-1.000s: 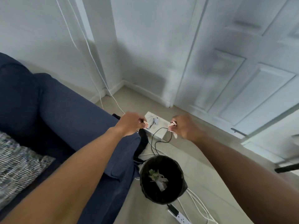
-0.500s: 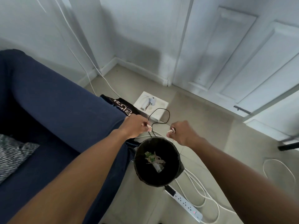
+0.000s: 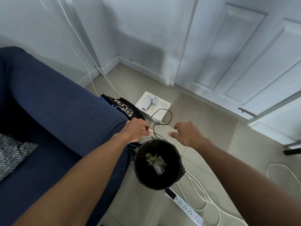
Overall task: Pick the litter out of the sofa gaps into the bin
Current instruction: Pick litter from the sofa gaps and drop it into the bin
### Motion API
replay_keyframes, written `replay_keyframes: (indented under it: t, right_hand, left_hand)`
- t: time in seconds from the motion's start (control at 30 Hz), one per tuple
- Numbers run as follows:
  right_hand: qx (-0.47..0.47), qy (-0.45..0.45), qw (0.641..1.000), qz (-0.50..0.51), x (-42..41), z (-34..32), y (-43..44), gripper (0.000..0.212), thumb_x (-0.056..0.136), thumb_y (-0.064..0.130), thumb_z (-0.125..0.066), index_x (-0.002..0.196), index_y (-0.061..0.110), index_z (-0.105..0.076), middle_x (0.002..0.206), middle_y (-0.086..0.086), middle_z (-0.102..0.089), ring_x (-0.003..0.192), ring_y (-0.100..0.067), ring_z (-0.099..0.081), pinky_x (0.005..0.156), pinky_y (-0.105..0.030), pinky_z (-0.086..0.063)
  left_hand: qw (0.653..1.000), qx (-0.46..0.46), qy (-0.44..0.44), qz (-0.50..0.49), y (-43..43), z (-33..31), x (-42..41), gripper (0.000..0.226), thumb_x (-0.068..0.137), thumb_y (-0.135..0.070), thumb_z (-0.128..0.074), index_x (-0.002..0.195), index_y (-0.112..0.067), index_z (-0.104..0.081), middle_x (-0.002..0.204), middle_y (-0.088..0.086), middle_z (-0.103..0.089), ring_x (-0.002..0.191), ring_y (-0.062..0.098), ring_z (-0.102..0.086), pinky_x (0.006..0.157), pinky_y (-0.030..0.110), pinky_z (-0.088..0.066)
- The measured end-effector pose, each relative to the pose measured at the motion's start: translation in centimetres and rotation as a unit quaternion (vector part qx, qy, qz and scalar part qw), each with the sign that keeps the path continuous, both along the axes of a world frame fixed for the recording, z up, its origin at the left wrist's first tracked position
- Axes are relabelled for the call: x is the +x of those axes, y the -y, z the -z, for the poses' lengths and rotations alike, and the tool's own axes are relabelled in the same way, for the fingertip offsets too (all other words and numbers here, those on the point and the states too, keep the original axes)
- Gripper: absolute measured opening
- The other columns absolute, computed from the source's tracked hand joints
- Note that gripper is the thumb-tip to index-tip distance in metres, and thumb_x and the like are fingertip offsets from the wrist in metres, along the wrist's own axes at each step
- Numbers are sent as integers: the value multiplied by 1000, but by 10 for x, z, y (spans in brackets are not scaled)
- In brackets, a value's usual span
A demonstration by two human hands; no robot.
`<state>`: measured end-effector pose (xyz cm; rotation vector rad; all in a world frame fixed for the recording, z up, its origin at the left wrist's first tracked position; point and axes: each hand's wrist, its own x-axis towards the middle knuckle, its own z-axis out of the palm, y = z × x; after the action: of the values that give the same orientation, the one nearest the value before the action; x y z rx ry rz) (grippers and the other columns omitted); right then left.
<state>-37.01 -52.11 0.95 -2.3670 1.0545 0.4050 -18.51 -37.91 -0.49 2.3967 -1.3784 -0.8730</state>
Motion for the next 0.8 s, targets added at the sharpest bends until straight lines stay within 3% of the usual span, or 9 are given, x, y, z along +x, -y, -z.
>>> replay_keyframes:
  t: [0.13,0.37,0.53,0.8]
  right_hand:
    - [-8,5,1000,7,-1,-3,2,50,90,55,-60,123,17,-63,115,-8,-67,107,-31,-62,89,-38,-50]
    - [-5,16,1000,16,0,-11,-5,47,91,51,-62,123,18,-63,116,-7,-67,107,-30,-63,90,-38,-50]
    - [-5,24,1000,11,5,-23,-12,46,92,52,-59,123,17,-63,117,-8,-67,107,-30,-63,90,-37,-50]
    - [-18,38,999,-30,41,-68,-27,56,94,59,-46,123,14,-62,118,-12,-66,105,-33,-63,84,-35,-50]
  left_hand:
    - [1000,14,-18,18,-3,1,-5,24,87,-43,-71,104,-27,-76,98,-6,-75,95,16,-68,91,39,-51]
    - [996,57,-24,57,-13,-7,-7,69,77,-56,-75,139,-31,-54,137,-8,-59,136,20,-40,109,49,-25]
    - [998,33,-21,41,-19,-25,-3,73,78,-56,-75,142,-31,-51,149,-3,-50,143,23,-34,115,51,-24]
    - [999,-19,-2,-25,-55,-72,38,70,80,-55,-74,142,-32,-51,150,-5,-49,145,21,-32,115,49,-20]
